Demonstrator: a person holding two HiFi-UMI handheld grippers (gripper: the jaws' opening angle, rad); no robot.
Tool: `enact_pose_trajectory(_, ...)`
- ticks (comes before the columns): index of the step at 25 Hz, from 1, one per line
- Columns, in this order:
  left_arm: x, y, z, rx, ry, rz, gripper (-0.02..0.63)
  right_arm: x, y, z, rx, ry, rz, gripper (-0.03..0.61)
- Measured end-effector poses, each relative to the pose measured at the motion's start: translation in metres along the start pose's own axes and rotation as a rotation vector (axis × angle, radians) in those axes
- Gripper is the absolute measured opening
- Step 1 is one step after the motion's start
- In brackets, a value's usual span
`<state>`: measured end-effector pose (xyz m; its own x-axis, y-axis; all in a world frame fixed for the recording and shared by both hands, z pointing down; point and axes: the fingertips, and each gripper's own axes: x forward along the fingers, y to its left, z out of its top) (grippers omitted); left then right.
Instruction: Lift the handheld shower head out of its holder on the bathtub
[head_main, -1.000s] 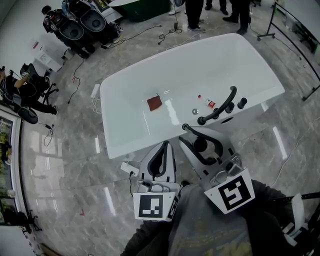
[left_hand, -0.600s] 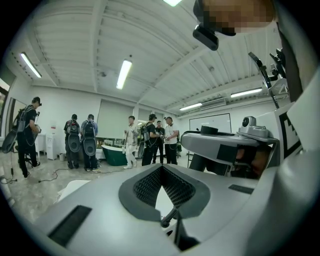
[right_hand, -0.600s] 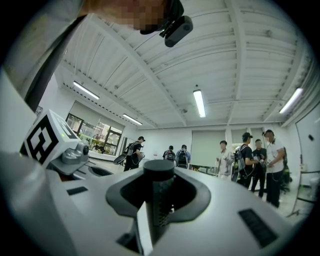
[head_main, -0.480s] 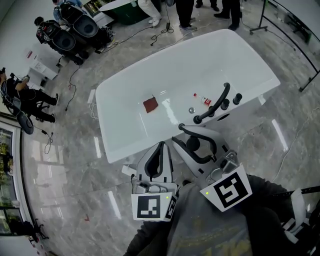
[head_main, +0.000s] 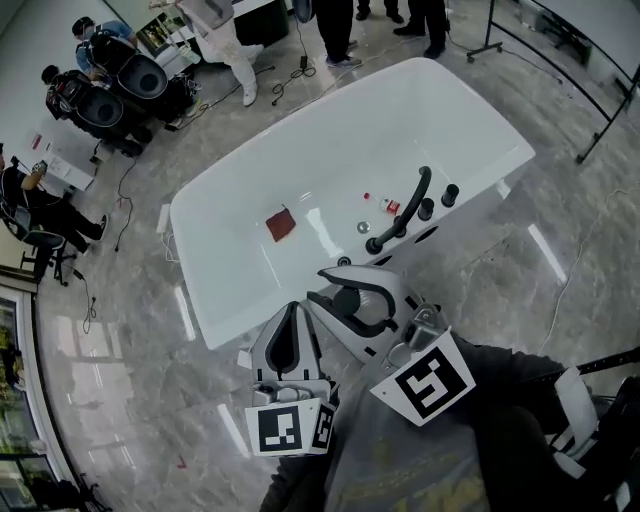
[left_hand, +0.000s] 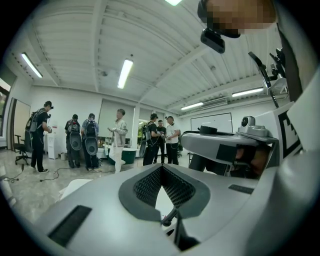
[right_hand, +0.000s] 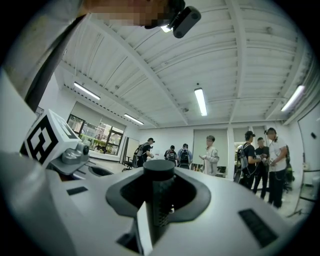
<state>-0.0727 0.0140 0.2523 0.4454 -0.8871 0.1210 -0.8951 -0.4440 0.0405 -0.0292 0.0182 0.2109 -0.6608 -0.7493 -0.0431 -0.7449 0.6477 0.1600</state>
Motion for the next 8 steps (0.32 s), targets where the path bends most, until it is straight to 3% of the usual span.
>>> enact_pose_trajectory(3, -0.005, 0.006, -0.006, 0.007, -0.001, 0.029, 0.003, 0.004, 0.008, -0.009, 0.014, -0.006, 0.021, 0.103)
enact_pose_trajectory(8, -0.018, 0.022, -0.039, 0.035, 0.021, 0.165, 0.003, 0.016, 0.031, -0.033, -0.001, -0.083, 0.157, 0.103)
